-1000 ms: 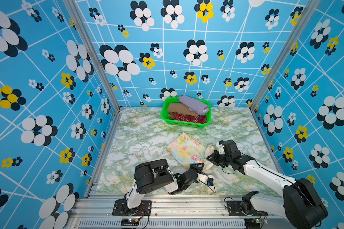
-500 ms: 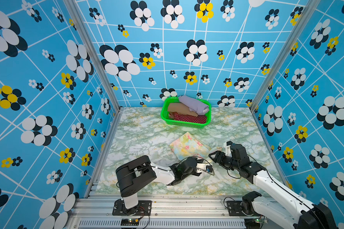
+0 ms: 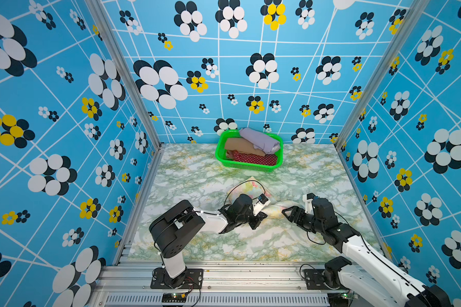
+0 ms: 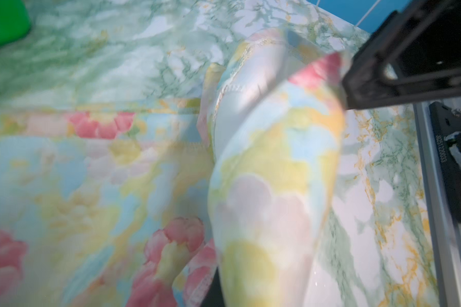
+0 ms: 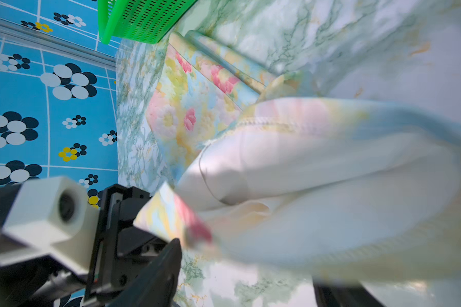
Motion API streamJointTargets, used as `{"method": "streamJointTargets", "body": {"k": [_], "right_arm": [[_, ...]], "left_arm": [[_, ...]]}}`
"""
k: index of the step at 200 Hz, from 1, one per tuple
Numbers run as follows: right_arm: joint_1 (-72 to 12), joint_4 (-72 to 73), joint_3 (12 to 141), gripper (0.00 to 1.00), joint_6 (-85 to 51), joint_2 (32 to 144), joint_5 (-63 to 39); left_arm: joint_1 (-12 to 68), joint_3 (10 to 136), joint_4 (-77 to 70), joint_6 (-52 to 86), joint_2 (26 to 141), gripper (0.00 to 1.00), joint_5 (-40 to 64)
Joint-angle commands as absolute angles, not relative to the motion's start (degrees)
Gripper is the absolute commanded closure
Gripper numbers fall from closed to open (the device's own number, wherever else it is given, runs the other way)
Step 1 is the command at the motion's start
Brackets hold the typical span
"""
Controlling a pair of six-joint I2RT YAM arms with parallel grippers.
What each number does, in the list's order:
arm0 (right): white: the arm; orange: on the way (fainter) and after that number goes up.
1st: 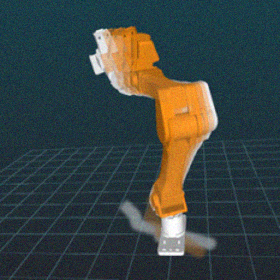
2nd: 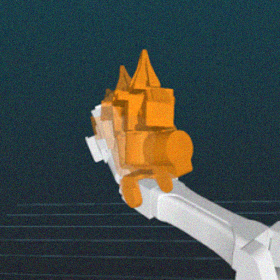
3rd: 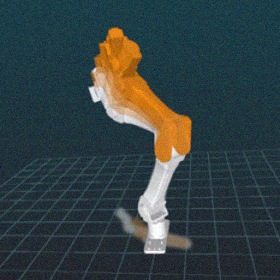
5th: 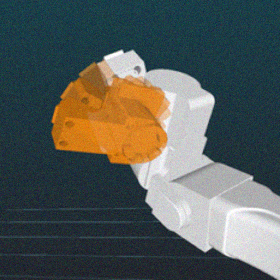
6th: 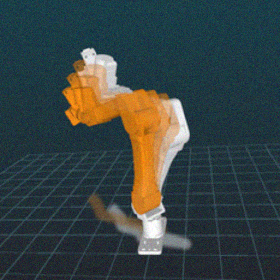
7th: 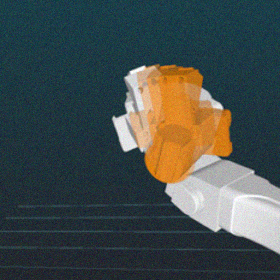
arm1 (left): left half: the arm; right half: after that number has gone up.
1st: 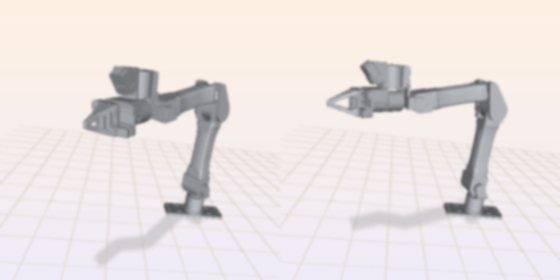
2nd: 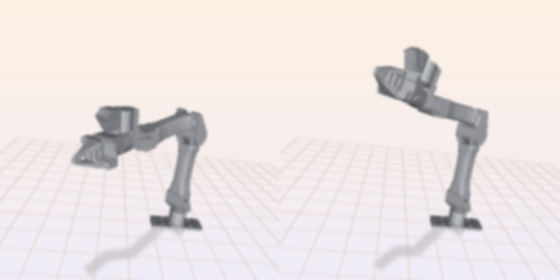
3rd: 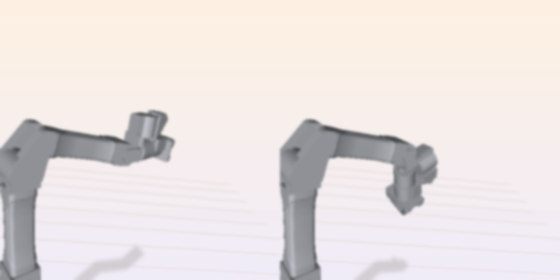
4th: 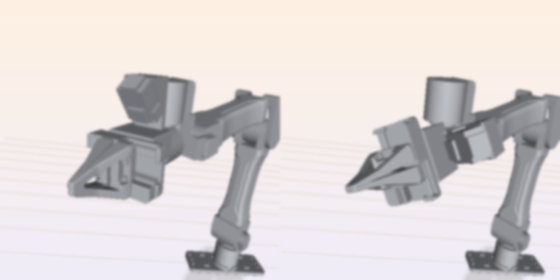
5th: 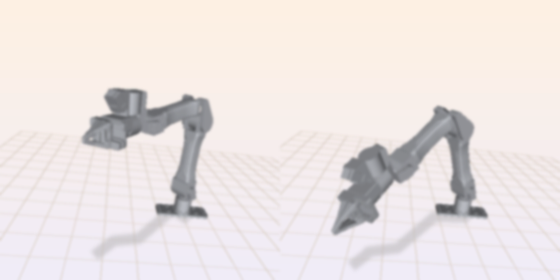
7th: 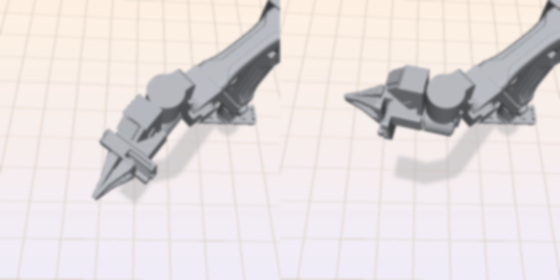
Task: Roll up the skirts
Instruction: Roll the skirt at the center of the board.
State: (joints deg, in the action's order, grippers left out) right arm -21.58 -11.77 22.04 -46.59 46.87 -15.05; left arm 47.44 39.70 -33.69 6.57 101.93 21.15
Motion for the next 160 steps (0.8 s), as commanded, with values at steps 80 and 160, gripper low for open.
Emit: {"method": "streamJointTargets", "body": {"k": [80,160], "right_arm": [[-20.7,4.7,12.3,0.16,-52.1,47.6,-21.3],[-20.2,40.0,13.0,0.17,-58.8,76.6,-24.1]], "left_arm": [[40.5,31.3,-74.3,38.2,115.1,1.00,33.7],[41.3,30.9,-80.1,40.0,118.2,1.00,35.0]]}}
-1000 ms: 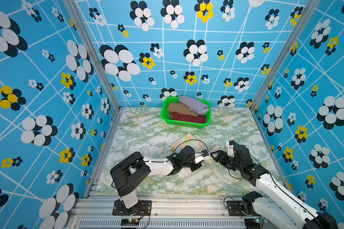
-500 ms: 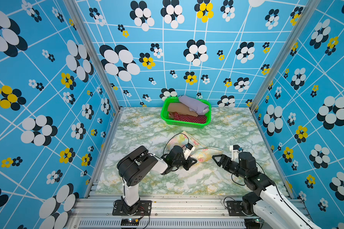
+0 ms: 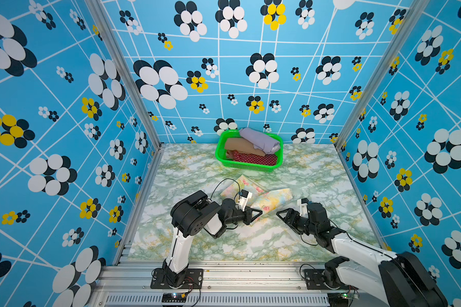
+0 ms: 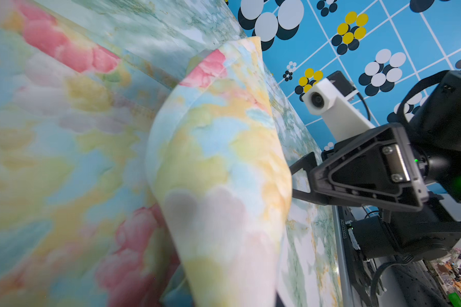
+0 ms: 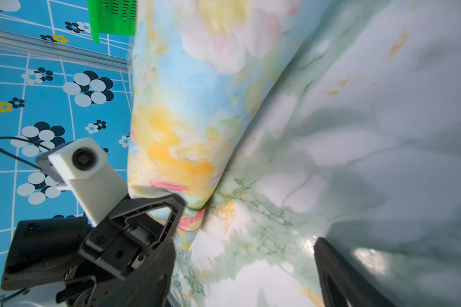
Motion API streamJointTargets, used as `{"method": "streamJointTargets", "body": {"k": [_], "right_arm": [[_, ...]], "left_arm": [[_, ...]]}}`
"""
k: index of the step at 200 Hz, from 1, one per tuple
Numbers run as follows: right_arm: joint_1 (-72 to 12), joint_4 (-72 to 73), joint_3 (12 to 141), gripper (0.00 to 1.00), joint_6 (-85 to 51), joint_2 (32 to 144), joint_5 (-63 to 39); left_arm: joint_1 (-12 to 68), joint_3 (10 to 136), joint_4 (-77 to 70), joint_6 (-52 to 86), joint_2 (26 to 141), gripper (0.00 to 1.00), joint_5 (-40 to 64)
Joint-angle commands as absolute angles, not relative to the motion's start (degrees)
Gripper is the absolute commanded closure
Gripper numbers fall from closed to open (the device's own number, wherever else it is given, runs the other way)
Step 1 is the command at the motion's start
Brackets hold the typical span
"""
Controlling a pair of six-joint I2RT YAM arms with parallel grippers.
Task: Roll up the skirts
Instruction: Roll the skirt at the center of the board.
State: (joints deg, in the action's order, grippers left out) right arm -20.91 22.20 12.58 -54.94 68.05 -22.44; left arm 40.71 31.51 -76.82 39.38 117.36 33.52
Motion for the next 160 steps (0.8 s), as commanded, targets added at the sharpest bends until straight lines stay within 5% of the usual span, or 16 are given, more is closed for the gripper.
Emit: {"method": "streamJointTargets", "body": {"k": [1,55,74,89,109,127,160], "right_arm": [[-20.2,40.6,13.0,0.17,-59.0,77.2,-24.2],[-18.8,65.9,16.2,0.27,-66.0,98.6,-27.3],[-18.9,67.4,17.4,0.42,-66.3,101.8,-27.4],[-19.0,67.5,18.6,0.63,-66.3,103.0,-27.3],[-19.0,65.2,19.3,0.99,-65.1,102.2,-26.5],[-19.0,60.4,19.1,1.00,-63.4,98.6,-25.6],[-19.0,41.9,20.2,1.00,-58.6,85.6,-23.8]], "left_arm": [[41.3,30.9,-80.2,40.1,118.3,1.00,35.0],[41.2,32.1,-80.1,39.8,119.7,1.00,36.3],[41.1,32.4,-80.1,39.3,120.6,1.00,36.7],[41.2,32.9,-80.1,38.4,121.0,1.00,37.6],[41.3,32.9,-80.0,36.6,119.9,0.61,39.0],[41.4,32.2,-76.9,32.3,115.2,0.02,39.2],[46.7,31.9,-53.5,10.2,98.8,0.01,24.3]]}}
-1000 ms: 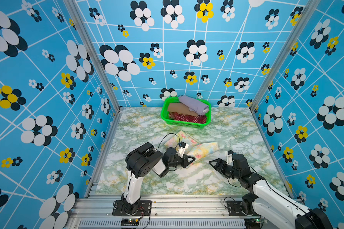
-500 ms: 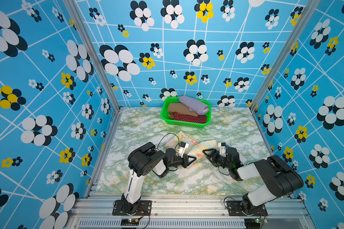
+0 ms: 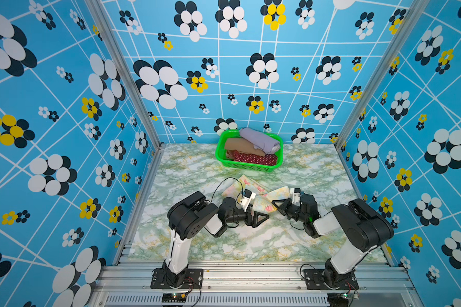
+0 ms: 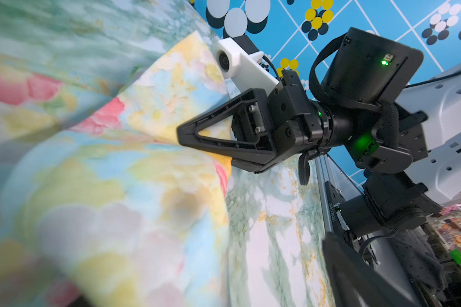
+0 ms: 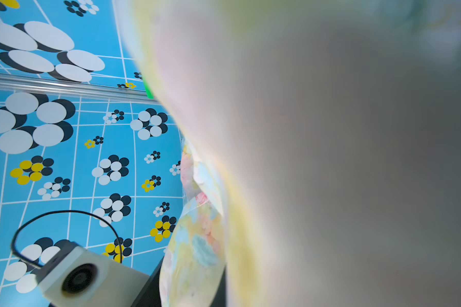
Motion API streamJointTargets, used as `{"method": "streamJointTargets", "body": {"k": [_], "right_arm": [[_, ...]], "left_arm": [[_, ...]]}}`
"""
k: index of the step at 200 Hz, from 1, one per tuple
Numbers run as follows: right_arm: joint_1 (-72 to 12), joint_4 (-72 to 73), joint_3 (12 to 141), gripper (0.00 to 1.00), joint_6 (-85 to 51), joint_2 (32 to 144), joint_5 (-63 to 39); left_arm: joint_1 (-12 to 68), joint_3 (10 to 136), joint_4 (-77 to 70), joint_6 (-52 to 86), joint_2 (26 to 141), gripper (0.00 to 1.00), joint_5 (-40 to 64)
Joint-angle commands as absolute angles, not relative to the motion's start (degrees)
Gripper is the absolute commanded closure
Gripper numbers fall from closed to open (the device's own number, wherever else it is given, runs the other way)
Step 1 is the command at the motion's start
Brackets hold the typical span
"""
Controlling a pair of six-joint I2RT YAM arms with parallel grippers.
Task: Roll up the skirts
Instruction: Roll the skirt at the center of the board.
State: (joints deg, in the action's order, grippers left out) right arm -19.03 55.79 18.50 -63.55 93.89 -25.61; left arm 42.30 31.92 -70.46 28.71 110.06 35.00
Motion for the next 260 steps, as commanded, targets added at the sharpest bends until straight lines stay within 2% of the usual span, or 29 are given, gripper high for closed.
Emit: {"method": "streamJointTargets", "body": {"k": [1,29,52,67,85,101,133,183,205,217,228,241,254,260], "right_arm": [[-19.0,41.3,20.4,1.00,-58.4,85.2,-23.7],[-19.0,20.7,24.7,1.00,-53.9,75.4,-21.7],[-19.1,10.7,27.6,1.00,-53.1,73.3,-21.8],[-19.0,8.2,28.1,1.00,-53.3,73.1,-22.0],[-19.1,7.4,27.9,1.00,-53.5,73.2,-21.8],[-19.1,7.6,27.7,1.00,-53.9,73.3,-22.3],[-19.1,6.6,28.1,1.00,-53.8,72.1,-22.8],[-19.0,3.0,27.6,1.00,-53.3,68.4,-23.5],[-19.1,1.6,26.4,1.00,-53.4,66.1,-23.6],[-19.1,0.9,25.5,1.00,-53.3,65.1,-23.8],[-19.0,0.5,24.5,1.00,-53.4,64.2,-23.9],[-19.1,0.1,23.0,1.00,-53.5,62.9,-23.7],[-19.0,-0.6,21.6,1.00,-53.8,60.9,-23.5],[-19.0,-1.4,21.1,1.00,-53.7,59.8,-23.3]], "left_arm": [[47.0,31.9,-52.8,9.3,98.3,0.01,23.3],[56.2,33.6,-41.2,-14.1,88.4,0.01,0.6],[61.1,33.1,-41.7,-27.9,84.9,0.00,-8.3],[66.0,31.6,-46.2,-39.1,86.0,0.01,-15.5],[70.8,27.7,-62.8,-50.0,90.5,0.00,-24.9],[73.8,26.3,-71.7,-55.4,94.6,0.00,-26.6],[75.4,30.1,-68.5,-55.4,101.2,0.00,-26.6],[72.1,33.8,-66.4,-51.1,108.4,0.00,-25.4],[70.3,34.9,-65.6,-49.9,110.8,0.04,-25.5],[69.7,35.6,-65.8,-49.8,112.1,0.15,-25.4],[68.9,36.4,-65.7,-49.4,113.1,0.38,-25.2],[68.3,37.7,-64.5,-49.1,114.1,0.73,-24.9],[67.6,39.2,-61.7,-48.8,114.8,0.99,-24.4],[67.3,39.9,-61.0,-48.7,115.2,1.00,-24.4]]}}
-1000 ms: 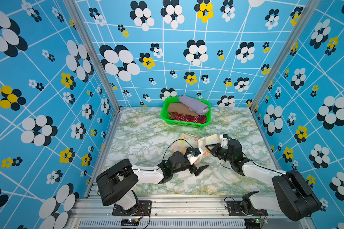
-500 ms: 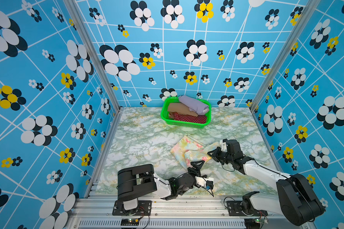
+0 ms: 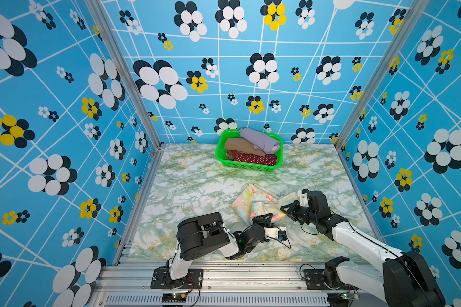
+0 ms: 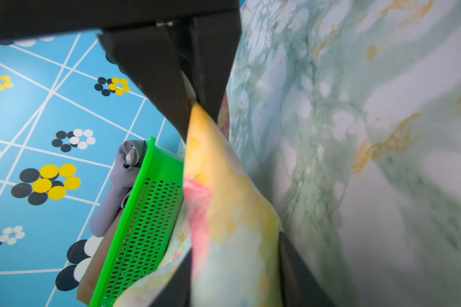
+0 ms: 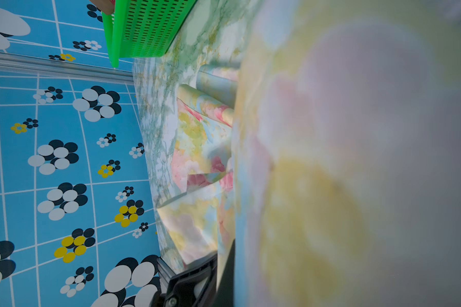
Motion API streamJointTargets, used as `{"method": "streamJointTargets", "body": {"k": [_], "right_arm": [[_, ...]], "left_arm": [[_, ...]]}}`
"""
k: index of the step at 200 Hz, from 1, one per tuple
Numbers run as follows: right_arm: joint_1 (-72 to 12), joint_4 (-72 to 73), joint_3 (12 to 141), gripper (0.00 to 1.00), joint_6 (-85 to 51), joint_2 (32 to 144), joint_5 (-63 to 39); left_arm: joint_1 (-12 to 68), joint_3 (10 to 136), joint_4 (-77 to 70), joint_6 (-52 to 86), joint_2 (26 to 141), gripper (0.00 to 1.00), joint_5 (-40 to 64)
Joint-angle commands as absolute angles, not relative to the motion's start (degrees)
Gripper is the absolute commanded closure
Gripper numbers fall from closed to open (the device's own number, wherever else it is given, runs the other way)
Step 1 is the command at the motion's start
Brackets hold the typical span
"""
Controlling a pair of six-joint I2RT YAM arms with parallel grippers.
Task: Roll up the skirts
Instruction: Roll the skirt at the center of the board.
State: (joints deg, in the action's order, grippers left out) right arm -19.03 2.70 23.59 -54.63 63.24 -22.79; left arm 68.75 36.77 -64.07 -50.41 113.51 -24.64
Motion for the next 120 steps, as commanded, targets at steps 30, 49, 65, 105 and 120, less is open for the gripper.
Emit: {"method": "streamJointTargets", "body": {"k": [30,49,65,105,120], "right_arm": [[-19.0,-9.9,20.0,1.00,-52.3,51.0,-19.7],[-19.0,-14.1,20.2,0.86,-51.0,44.5,-14.2],[-18.3,-14.7,20.8,0.45,-49.4,41.0,-10.7],[-17.2,-13.6,22.9,0.22,-46.7,42.6,-11.0],[-17.2,-11.5,21.7,0.22,-47.3,42.9,-12.0]], "left_arm": [[66.4,40.5,-60.8,-49.4,115.2,1.00,-22.5],[64.5,40.2,-54.4,-44.1,111.4,1.00,-17.3],[61.7,41.3,-43.3,-34.2,106.7,1.00,-9.1],[54.8,44.9,-27.2,-14.4,104.3,1.00,11.6],[53.5,46.1,-25.3,-9.9,105.9,1.00,16.9]]}}
